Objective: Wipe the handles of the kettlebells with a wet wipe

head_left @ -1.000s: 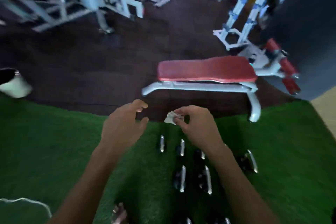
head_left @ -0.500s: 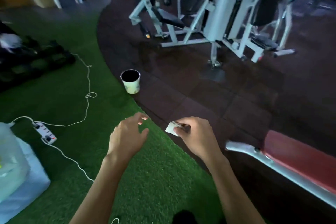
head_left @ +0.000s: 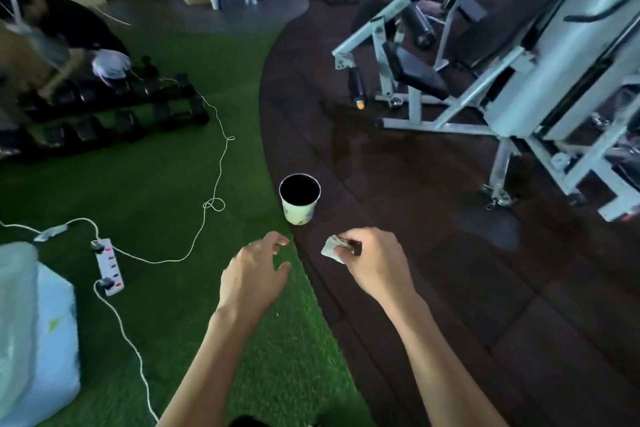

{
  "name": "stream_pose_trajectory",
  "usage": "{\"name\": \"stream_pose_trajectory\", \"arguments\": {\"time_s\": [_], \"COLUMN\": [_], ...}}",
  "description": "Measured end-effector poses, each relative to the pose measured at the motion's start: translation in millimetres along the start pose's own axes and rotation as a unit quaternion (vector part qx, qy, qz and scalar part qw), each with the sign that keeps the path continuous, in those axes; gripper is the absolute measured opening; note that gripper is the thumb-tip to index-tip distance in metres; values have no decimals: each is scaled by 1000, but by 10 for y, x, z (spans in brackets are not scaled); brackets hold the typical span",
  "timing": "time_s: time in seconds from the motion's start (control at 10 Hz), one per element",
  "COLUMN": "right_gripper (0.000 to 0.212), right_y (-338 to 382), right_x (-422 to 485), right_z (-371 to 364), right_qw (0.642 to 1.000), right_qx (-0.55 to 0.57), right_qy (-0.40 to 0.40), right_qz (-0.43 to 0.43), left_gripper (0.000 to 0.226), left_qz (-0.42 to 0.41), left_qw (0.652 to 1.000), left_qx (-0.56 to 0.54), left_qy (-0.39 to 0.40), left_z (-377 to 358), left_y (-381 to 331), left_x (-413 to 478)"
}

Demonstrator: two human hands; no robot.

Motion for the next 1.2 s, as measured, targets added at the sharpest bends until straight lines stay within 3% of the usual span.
{"name": "stream_pose_trajectory", "arguments": {"time_s": [0.2,0.5,0.7,0.9,1.1,1.2], "right_gripper": [24,18,15,6,25,50], "right_y": [197,253,-121,-611,-1041,-1124], "right_x": [1808,4302,5816,7073,7799,7919], "right_z": [-368,-1267,-2414,-3812,-5053,-5415], "right_qw": [998,991,982,961,939,927], "right_qx": [-10,8,-3,12,-10,-5], "right_qy": [62,109,160,239,301,344], "right_qz": [-3,-76,-96,-136,-164,-151], "left_gripper": [40,39,37,41,40,39], "left_qz": [34,77,99,147,178,170], "left_qw": [999,996,994,982,973,970], "left_qx": [-4,-29,25,50,48,53], "left_qy": [-2,32,40,111,142,165], "left_z": [-41,-255,-977,-1952,-2614,-2801], "left_y": [125,642,1246,2035,2637,2784], "left_x": [1765,4451,5989,7228,7999,8205]}}
Point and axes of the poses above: each hand's wrist, its own x-axis towards the middle knuckle, its own z-axis out of the back of the hand, y = z × x, the point moved 1 cm from there along x, towards the middle knuckle, and after that the axes turned 12 degrees about -x, right-handed, at the moved point
